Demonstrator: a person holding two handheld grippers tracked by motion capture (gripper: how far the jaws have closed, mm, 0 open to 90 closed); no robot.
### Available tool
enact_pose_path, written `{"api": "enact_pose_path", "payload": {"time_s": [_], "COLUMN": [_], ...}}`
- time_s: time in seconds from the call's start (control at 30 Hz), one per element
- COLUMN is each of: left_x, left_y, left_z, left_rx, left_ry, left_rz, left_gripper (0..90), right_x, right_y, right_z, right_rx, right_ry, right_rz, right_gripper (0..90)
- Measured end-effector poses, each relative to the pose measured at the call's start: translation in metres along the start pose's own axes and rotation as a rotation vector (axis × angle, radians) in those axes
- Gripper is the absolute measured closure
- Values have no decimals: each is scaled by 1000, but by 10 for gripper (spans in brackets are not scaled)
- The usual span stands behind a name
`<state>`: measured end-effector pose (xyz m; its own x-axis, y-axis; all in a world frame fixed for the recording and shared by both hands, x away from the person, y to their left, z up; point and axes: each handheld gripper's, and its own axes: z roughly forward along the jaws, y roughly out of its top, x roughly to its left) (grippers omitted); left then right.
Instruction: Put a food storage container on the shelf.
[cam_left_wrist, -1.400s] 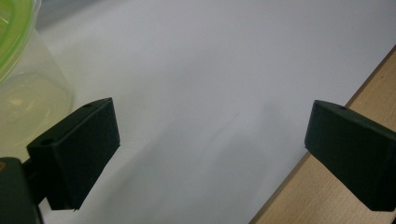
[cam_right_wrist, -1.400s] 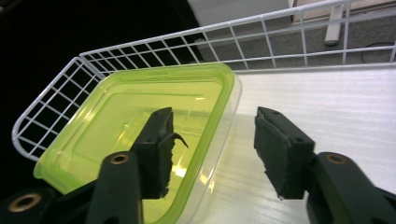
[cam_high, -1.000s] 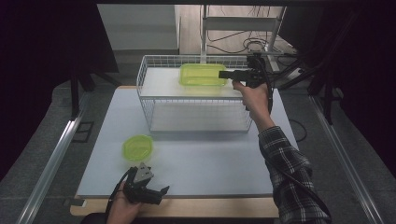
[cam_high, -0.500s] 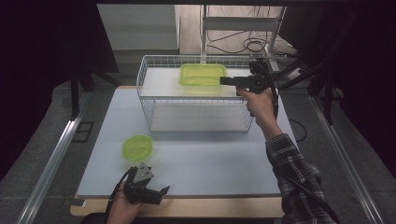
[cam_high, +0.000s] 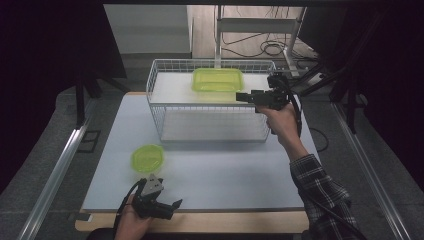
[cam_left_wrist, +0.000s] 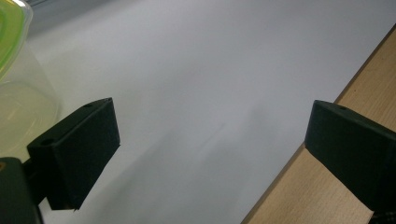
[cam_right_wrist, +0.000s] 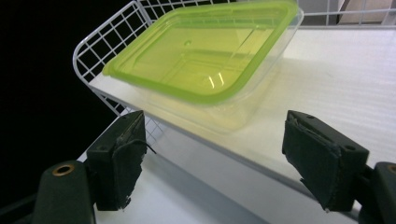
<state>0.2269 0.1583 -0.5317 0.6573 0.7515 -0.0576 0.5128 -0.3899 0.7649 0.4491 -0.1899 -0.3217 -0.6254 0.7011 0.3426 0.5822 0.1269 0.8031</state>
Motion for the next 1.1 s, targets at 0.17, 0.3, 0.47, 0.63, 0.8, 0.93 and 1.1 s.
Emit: {"api": "enact_pose_path", "payload": {"time_s": [0.17,0.3,0.47,0.63,0.8,0.93,1.1], "left_x": [0,0,0,0,0,0,0], "left_y": [0,0,0,0,0,0,0], "left_z": [1,1,1,2,2,2,2], "left_rx": [6,8,11,12,11,14,15], "left_ry": [2,4,5,7,6,6,7], "left_rz": [3,2,3,4,2,4,4], "left_gripper": [26,25,24,23,23,22,23], "right_x": [2,5,6,8,11,11,11], "right_y": [-9,-15,-24,-33,-43,-51,-60], "right_z": [-4,-7,-9,-10,-11,-13,-15], "right_rx": [15,20,28,36,44,45,45], "right_ry": [-2,-9,-4,0,5,8,11], "right_rz": [-23,-54,-71,-95,-115,-129,-136], "right_gripper": [200,184,156,130,111,98,87]}}
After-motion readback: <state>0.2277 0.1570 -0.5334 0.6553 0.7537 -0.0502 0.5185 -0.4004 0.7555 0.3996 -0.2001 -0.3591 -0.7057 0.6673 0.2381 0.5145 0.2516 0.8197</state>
